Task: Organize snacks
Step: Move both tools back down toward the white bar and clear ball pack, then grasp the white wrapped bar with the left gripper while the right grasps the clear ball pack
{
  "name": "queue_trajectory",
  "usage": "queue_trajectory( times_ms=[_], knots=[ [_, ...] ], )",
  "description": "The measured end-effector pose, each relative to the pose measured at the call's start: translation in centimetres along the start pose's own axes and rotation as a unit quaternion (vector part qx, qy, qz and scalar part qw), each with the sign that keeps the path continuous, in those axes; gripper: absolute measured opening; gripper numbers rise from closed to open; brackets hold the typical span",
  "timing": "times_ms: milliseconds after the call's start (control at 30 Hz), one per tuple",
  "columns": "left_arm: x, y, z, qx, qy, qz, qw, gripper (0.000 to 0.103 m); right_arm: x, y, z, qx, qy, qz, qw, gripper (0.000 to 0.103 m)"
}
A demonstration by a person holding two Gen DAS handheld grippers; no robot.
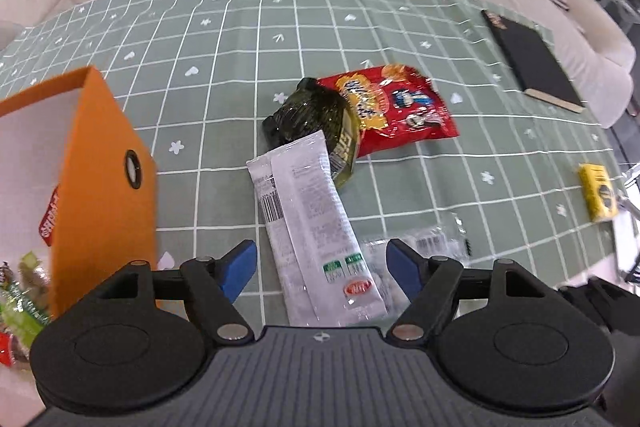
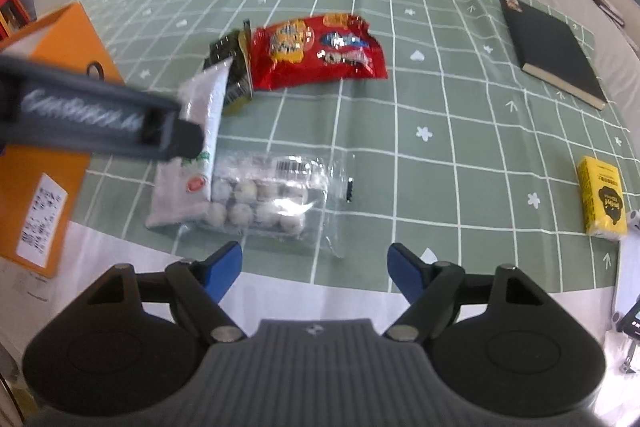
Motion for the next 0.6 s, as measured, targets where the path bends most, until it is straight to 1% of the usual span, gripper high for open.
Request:
queue_trajectory(
  times_ms=[133, 200, 233, 367, 600],
  knots=[
    [2.0, 0.0, 0.5, -0.015, -0.022, 0.018, 0.9995, 0.088, 0.9, -0.2, -0.2, 0.003, -0.003, 0.008, 1.000, 0.077],
    [2.7, 0.2, 0.7, -0.021, -0.024, 0.026, 0.9992, 0.088, 1.4, -0.3, -0.1, 0.001, -0.002, 0.010, 1.000, 0.077],
    [2.8, 0.3, 0.8, -0.023, -0.023, 0.025, 0.9992, 0.091, 1.6, -0.4, -0.2, -0.001, -0.001, 0.012, 1.000, 0.077],
    [2.7, 0.0, 1.0, -0.012, -0.032, 0.021, 0.9992, 0.091, 2.3, -0.8, -0.5, 0.001, 0.008, 0.009, 1.000, 0.077],
    [3.1, 0.1, 1.5, 0.005, -0.053, 0.045, 0.9975, 0.079, 3.1, -1.9, -2.2, 0.017, 0.026, 0.004, 1.000, 0.077]
  ],
)
Point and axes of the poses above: each gripper's, at about its wrist camera, not at the fingertips, and x roughly the way its jaws point, z to its left, y to its underside, the point moved 4 cm from there along x, roughly the way its jaws point, and after that the axes turned 5 degrees about -z, right-handed, at the moved point
